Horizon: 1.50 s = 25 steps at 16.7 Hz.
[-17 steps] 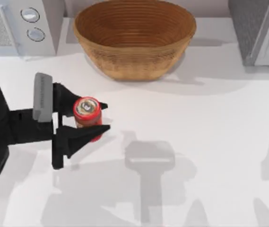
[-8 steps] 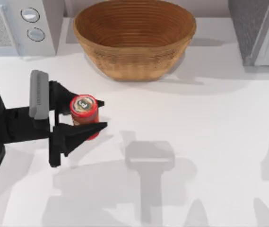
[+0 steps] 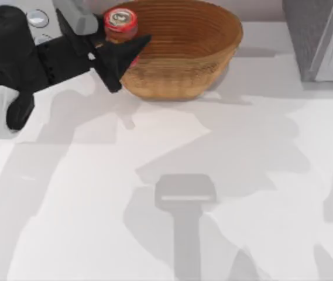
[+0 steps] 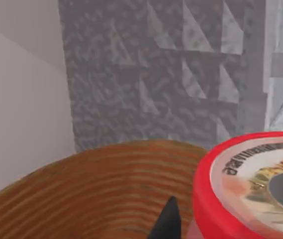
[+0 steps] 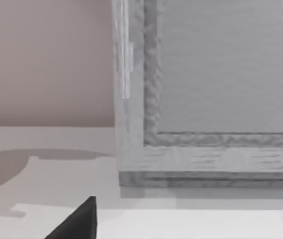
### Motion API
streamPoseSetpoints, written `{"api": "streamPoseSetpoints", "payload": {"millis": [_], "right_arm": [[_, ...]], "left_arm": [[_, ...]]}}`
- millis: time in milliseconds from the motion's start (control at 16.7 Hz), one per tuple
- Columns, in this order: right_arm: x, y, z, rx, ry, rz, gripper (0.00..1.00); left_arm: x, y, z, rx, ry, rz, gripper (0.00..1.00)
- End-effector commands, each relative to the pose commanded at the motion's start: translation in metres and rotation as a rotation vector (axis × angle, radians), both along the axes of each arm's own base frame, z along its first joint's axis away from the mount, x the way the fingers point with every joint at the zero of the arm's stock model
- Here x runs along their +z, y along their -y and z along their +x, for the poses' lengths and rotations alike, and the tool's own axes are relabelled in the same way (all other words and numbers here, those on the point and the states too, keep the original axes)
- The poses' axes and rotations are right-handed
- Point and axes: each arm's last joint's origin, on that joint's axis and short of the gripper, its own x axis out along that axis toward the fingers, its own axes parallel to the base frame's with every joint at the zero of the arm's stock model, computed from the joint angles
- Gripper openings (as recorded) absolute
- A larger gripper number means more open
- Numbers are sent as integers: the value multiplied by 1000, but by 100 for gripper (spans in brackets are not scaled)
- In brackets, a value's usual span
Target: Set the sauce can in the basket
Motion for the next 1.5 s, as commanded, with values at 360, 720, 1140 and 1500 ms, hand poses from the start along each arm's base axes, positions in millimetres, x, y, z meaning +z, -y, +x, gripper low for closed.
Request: {"api": "streamPoseSetpoints", "payload": {"millis": [360,720,1140,1500], "right_arm": [[0,0,0,0,0,0,100],[0,0,0,0,0,0,100],[0,0,0,0,0,0,100],[0,0,0,0,0,0,100]], "left_arm": [[53,30,41,233,-26,-16,0],[58,31,42,245,-24,-19,0],[39,66,78,240,-24,-21,0],[32,77,84,241,-32,-18,0]]}}
